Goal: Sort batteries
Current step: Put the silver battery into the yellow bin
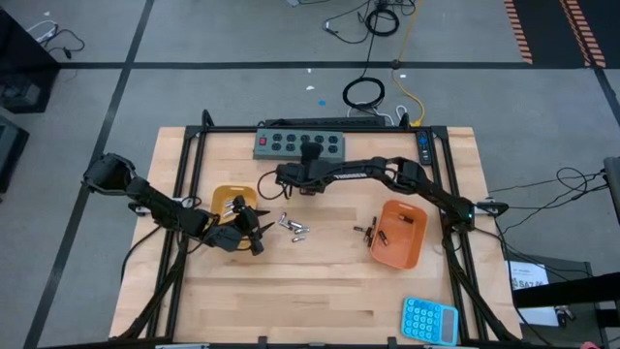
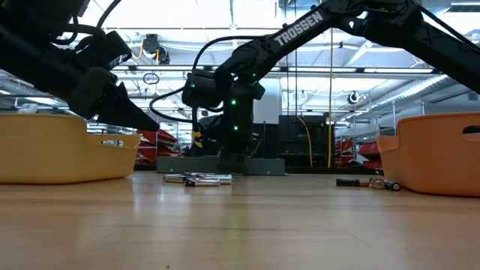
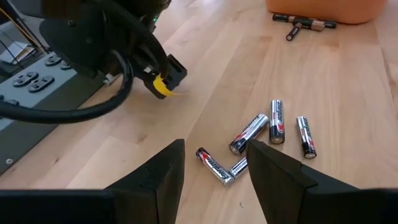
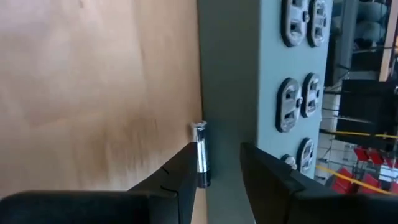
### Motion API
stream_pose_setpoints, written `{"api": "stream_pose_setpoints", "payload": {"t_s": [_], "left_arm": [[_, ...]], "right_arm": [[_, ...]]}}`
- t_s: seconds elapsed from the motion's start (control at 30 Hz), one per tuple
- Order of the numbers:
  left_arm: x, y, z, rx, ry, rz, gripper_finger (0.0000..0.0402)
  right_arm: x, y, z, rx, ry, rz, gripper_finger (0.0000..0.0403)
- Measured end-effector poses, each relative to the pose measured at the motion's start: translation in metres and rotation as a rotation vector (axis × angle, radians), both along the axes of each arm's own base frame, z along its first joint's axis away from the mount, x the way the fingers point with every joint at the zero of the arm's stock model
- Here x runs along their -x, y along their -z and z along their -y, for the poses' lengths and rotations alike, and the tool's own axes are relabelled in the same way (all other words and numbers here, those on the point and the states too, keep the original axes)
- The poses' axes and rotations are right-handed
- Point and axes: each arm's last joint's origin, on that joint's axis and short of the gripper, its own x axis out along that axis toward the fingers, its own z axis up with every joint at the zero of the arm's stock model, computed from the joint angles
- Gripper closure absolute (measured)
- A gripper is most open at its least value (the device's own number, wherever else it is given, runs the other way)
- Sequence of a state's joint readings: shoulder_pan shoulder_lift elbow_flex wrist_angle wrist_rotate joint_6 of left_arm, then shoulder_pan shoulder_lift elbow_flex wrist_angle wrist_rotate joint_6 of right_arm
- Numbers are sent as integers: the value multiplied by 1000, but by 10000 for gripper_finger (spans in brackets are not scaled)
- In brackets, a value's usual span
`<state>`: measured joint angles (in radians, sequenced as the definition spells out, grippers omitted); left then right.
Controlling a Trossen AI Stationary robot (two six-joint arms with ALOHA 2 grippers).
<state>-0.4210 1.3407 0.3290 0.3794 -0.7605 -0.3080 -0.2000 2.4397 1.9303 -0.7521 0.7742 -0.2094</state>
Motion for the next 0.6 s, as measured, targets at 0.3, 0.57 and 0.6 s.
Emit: {"api": "stream_pose_setpoints", "payload": {"t_s": [0.3,0.57,0.6], "left_arm": [[0,-1,0,3,0,6,219],[0,0,0,4,4,3,219],[0,0,0,4,5,3,219]], "right_arm": [[7,1,20,-145,54,50,289],[11,-16,40,-342,105,98,289],[12,-19,44,-362,119,107,289]]}}
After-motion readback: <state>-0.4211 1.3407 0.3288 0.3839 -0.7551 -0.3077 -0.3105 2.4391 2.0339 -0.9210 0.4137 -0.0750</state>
